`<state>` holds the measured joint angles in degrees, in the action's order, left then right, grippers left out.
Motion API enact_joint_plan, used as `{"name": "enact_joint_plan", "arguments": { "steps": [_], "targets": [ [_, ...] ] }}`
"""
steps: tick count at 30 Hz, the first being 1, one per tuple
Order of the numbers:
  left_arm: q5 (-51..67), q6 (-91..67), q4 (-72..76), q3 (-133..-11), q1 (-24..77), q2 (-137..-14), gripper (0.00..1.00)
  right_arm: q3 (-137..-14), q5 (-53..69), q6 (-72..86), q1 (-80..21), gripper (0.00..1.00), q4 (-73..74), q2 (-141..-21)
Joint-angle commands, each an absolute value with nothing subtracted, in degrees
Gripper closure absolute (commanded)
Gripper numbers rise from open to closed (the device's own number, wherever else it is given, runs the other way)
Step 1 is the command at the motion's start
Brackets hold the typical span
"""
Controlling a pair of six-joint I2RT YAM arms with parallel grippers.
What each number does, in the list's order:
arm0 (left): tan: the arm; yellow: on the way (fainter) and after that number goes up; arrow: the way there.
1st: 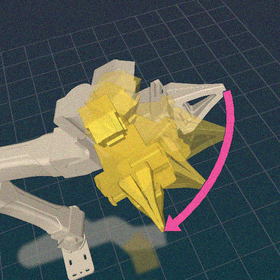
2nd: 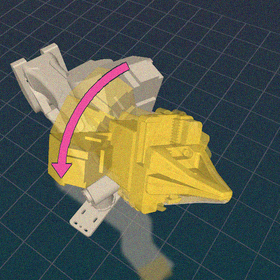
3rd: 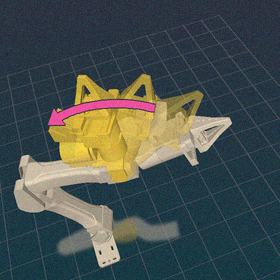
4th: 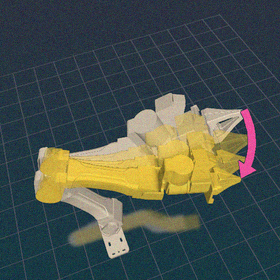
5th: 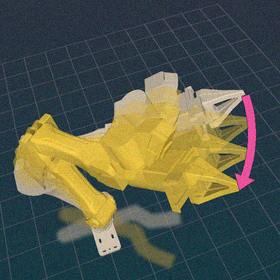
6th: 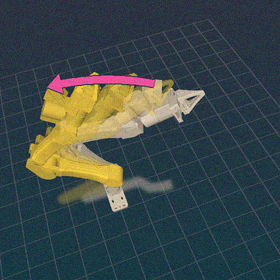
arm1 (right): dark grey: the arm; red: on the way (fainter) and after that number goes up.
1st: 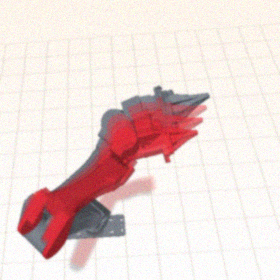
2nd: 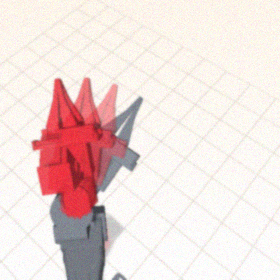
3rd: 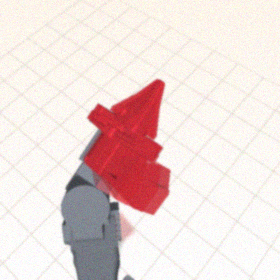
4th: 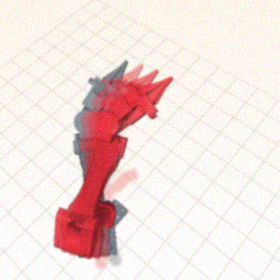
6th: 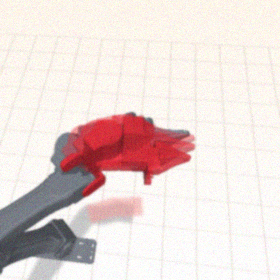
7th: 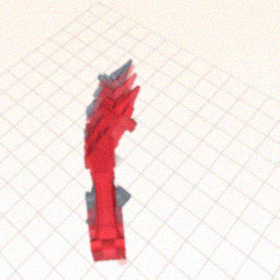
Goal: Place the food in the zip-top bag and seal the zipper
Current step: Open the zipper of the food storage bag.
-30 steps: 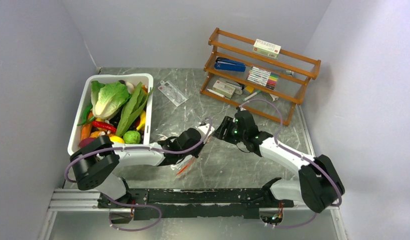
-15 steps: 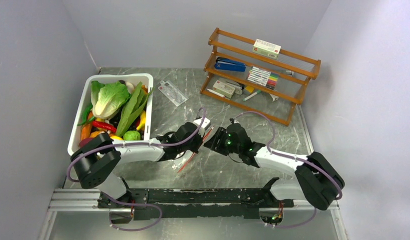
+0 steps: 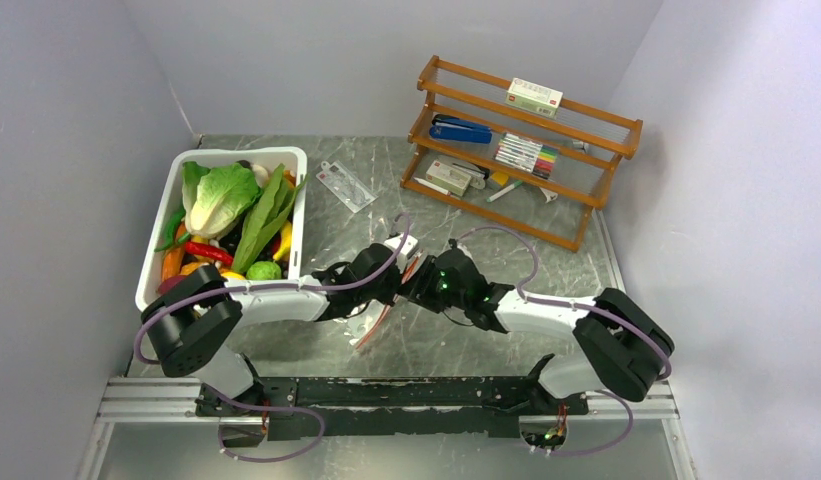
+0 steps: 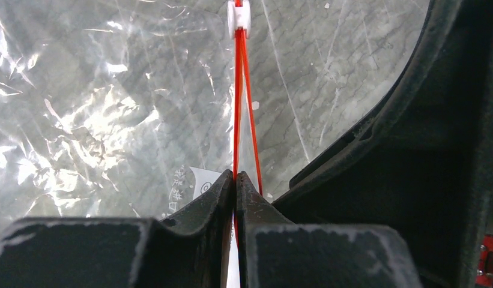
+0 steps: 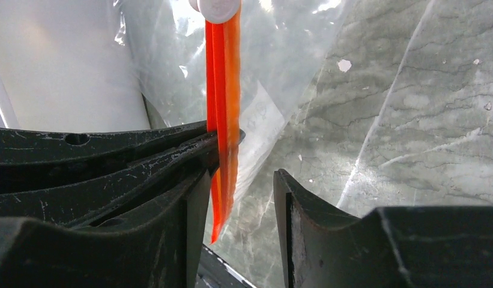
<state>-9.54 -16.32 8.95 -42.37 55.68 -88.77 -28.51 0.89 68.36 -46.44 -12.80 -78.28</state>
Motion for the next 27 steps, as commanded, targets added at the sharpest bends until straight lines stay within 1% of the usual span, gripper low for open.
{"name": "enact_joint_plan", "arguments": {
  "steps": [1,4,6,14,20,27],
  "targets": [
    [-7.73,-17.57,11.58,-43.59,56.26,-88.75,0.93,-29.27,-0.17,69.88,-47.24,0.58,-16.25,-79.20],
    [-7.78,-17.96,11.43,-43.83,56.18,-89.22,0.93,-28.91,0.23,68.67,-48.20,0.67,-17.10,-79.10],
    [-7.35,-18.45,11.26,-44.06,56.04,-89.30,0.93,-28.75,-0.62,68.52,-48.77,0.71,-16.19,-79.37],
    [-6.92,-19.48,10.19,-45.01,55.59,-89.75,0.93,-30.14,-2.06,69.09,-48.78,0.70,-14.86,-84.00],
    [-7.49,-19.67,9.66,-44.81,55.53,-89.82,0.93,-29.87,-4.39,68.83,-48.78,0.71,-12.63,-84.17],
    [-7.59,-20.48,9.65,-44.39,55.39,-89.36,0.93,-29.32,-4.59,65.90,-48.71,0.71,-17.56,-86.39]
  ]
}}
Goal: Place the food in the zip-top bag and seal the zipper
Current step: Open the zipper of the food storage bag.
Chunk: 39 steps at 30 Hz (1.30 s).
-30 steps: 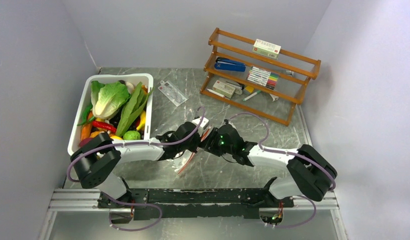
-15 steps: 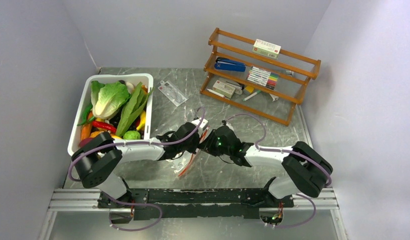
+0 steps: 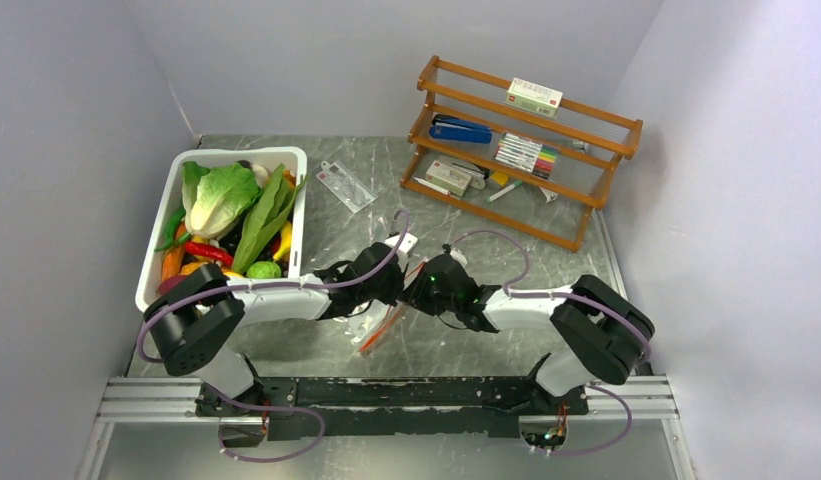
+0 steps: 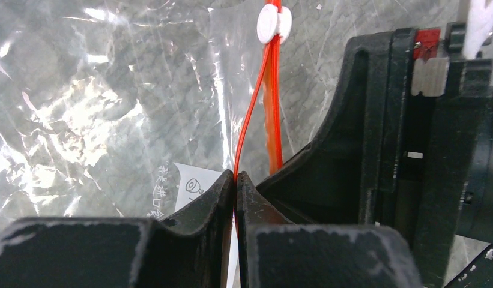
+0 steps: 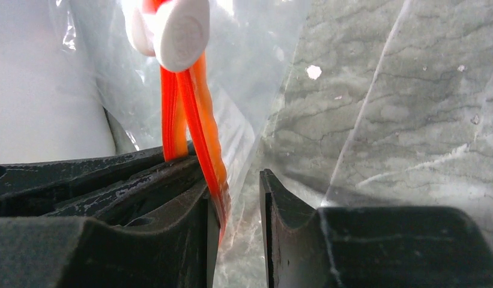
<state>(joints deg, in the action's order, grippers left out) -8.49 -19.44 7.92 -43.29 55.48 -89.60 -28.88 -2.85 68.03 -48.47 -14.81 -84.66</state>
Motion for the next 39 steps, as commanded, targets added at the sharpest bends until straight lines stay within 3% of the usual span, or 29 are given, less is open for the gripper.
{"name": "enact_joint_plan", "arguments": {
  "steps": [1,6,10,14,20,25,29,36,39],
  "targets": [
    [-7.68,-20.48,9.59,-44.34,55.34,-89.45,0.93,-29.74,-4.84,65.47,-48.69,0.71,-17.47,-87.10],
    [-8.18,-22.85,9.26,-44.05,54.95,-90.39,0.93,-29.56,-4.47,64.59,-48.03,0.78,-21.21,-89.84],
    [-8.35,-23.40,7.72,-45.41,54.69,-90.03,0.93,-28.28,-1.85,63.06,-45.99,1.00,-23.82,-89.54],
    [-9.17,-22.97,3.49,-47.87,54.20,-86.80,0.93,-30.06,-1.00,57.25,-44.03,1.00,-17.28,-80.55],
    [-10.66,-20.02,-7.15,-55.85,54.05,-77.63,0.88,-43.69,-5.18,46.14,-44.04,1.00,6.50,-65.18],
    [-4.29,-17.70,-5.66,-57.02,54.10,-71.70,0.68,-57.68,-4.93,41.26,-44.10,1.00,22.89,-68.49],
    [1.80,-19.55,-1.41,-54.81,54.00,-69.84,0.48,-63.48,-3.44,41.45,-44.04,1.00,26.65,-70.97],
    [-5.04,-19.24,-6.05,-53.97,53.66,-73.25,0.43,-67.90,1.70,37.19,-44.15,1.00,28.42,-73.32],
    [-9.25,-18.64,-5.96,-53.23,53.50,-73.55,0.46,-69.39,0.92,35.71,-44.07,1.00,30.66,-73.53]
  ]
}}
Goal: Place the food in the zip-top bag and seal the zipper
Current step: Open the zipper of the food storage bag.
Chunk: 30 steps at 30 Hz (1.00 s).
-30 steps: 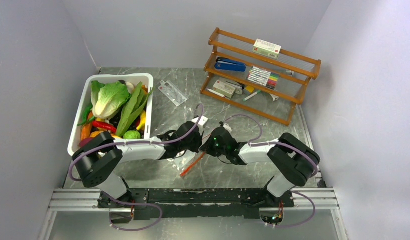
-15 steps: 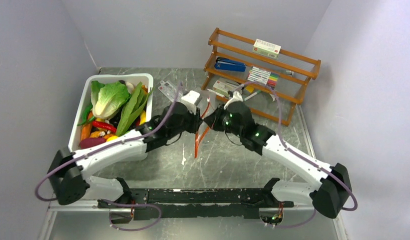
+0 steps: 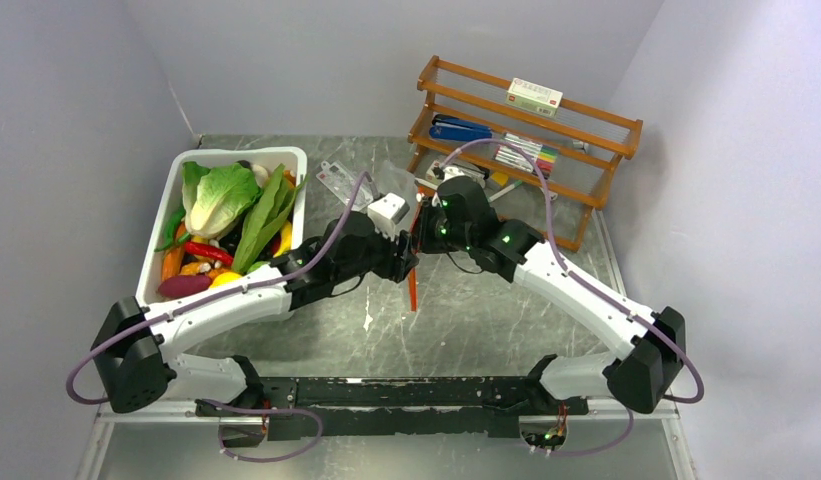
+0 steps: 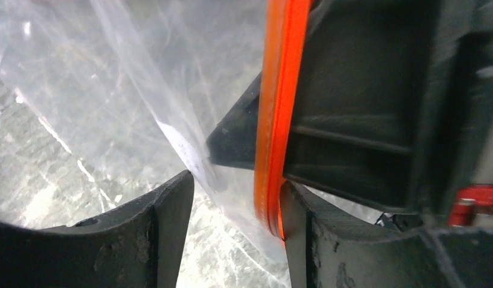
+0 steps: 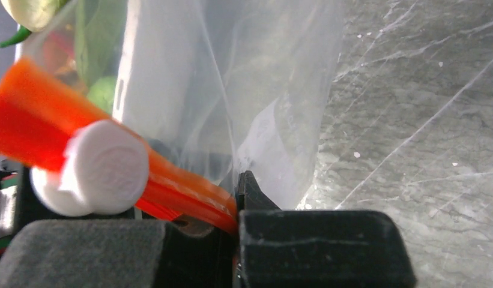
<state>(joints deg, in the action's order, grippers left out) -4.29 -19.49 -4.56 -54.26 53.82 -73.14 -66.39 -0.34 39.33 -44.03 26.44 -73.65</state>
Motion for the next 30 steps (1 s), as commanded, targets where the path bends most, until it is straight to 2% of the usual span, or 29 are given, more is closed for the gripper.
{"name": "enact_joint_plan", "arguments": {
  "steps": [1,8,10,14,20,26,30],
  "targets": [
    [-10.29,-18.31,-5.53,-52.75,53.46,-73.47,0.47,-69.44,-0.07,35.42,-44.07,1.00,31.34,-73.43],
    [-7.23,-18.41,-3.02,-51.62,53.42,-71.53,0.62,-67.63,-3.40,35.65,-44.03,1.00,32.78,-73.01],
    [-3.54,-18.19,-2.60,-51.84,53.40,-70.68,0.60,-67.15,-3.96,35.95,-44.03,1.00,32.49,-73.32],
    [1.47,-18.57,-0.36,-51.20,53.38,-69.54,0.46,-65.90,-3.66,37.38,-44.03,1.00,30.75,-73.14],
    [-6.61,-16.95,1.06,-50.21,53.44,-70.73,0.50,-64.40,-2.24,39.31,-44.03,1.00,28.56,-71.85],
    [-3.71,-15.62,2.03,-50.70,53.42,-74.18,0.49,-64.32,-2.55,40.06,-44.08,1.00,28.32,-71.16],
    [-7.64,-16.11,2.54,-49.66,53.42,-75.67,0.51,-64.00,-1.53,40.16,-44.03,1.00,27.54,-70.50]
  ]
}}
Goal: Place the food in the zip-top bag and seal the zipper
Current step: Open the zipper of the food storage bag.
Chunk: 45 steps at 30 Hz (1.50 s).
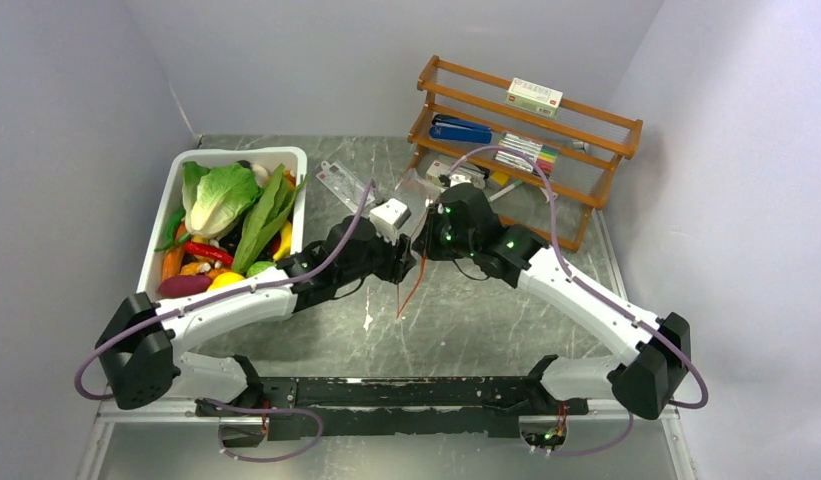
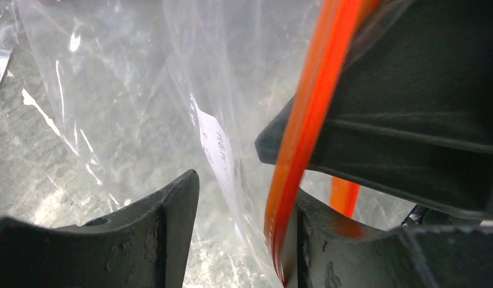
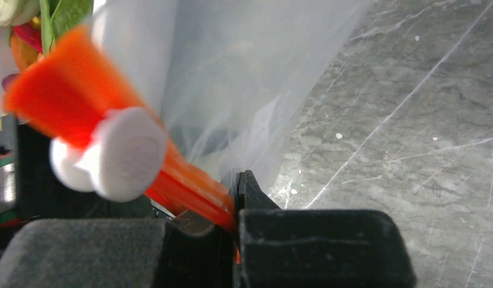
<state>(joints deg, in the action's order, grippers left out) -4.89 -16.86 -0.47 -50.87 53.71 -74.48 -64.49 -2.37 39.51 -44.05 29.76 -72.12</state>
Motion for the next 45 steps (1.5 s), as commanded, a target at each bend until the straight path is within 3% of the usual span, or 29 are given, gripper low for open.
{"name": "enact_joint_plan", "arguments": {
  "steps": [1,4,7,8,13,18,28,39,45],
  "targets": [
    [-8.62,-15.90,2.97,-49.34,53.38,-76.06,0.52,-63.88,-1.14,40.10,-44.04,1.00,27.37,-70.57],
    [-12.33,-15.29,3.01,-50.17,53.35,-77.73,0.59,-62.71,-0.45,39.46,-44.03,1.00,26.95,-70.90],
    [-17.80,-14.95,0.45,-52.56,53.40,-79.19,0.92,-62.92,-4.59,37.81,-44.08,1.00,30.54,-71.89],
    [-19.51,-14.94,-0.44,-53.35,53.36,-79.11,0.93,-63.35,-8.12,37.33,-43.89,1.00,32.14,-72.07],
    [-25.38,-16.26,-2.24,-53.79,52.30,-74.98,0.93,-66.56,-18.02,35.77,-42.59,1.00,39.83,-71.91],
    [-28.42,-20.06,0.17,-50.45,49.55,-70.57,0.93,-68.75,-19.97,37.08,-42.28,1.00,43.84,-70.99],
    [-24.23,-27.40,9.49,-42.91,47.14,-67.53,0.93,-58.50,-13.35,46.31,-42.28,1.00,29.18,-70.23],
    [-30.23,-30.18,9.08,-43.02,45.56,-61.40,0.93,-71.29,-20.30,41.48,-42.37,1.00,38.49,-67.46],
    [-15.30,-30.69,14.18,-41.95,44.91,-64.34,0.93,-66.37,-12.88,40.36,-42.48,1.00,32.77,-69.54]
  ]
}}
